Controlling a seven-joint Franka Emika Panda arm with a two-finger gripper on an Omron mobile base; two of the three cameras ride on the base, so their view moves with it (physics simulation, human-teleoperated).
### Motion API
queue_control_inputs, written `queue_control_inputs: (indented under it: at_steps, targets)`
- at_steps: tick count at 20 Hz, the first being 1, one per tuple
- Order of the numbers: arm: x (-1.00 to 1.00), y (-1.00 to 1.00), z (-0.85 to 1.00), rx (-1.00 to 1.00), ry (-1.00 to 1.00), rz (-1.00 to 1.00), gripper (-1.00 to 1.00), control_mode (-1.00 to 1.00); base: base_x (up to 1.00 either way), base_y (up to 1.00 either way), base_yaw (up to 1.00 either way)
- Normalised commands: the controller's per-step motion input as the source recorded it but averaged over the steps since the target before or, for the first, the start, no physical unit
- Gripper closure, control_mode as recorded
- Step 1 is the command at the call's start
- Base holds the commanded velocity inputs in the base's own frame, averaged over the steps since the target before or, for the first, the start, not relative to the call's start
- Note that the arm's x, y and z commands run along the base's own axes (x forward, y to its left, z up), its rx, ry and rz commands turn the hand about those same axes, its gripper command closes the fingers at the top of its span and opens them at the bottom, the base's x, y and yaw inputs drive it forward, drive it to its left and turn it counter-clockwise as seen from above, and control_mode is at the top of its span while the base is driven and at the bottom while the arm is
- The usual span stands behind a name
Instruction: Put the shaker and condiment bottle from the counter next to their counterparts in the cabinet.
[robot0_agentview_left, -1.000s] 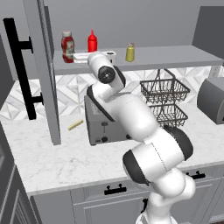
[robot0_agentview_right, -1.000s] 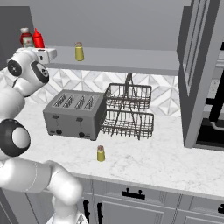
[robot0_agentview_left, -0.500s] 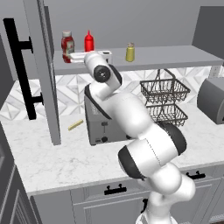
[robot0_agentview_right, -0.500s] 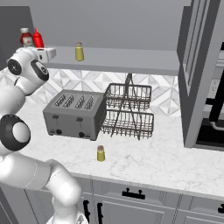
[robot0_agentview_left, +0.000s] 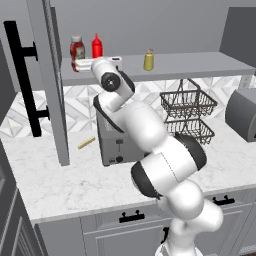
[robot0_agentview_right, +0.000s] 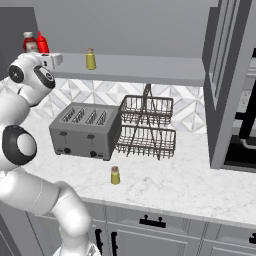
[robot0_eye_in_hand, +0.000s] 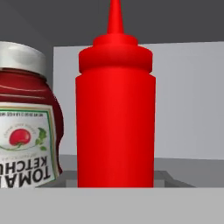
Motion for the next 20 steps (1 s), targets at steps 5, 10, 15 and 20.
queue_control_inputs:
  at_steps: [5,10,15,20]
  targets:
    - [0.23,0.1,-0.21,0.0,0.0,0.0,1.0,-1.0,0.0,0.0,0.0]
    - [0.23,0.08,-0.26,0.0,0.0,0.0,1.0,-1.0,0.0,0.0,0.0]
    - [0.26,0.19,-0.33,0.0,0.0,0.0,1.0,-1.0,0.0,0.0,0.0]
    - [0.31,0.22,-0.32,0.0,0.0,0.0,1.0,-1.0,0.0,0.0,0.0]
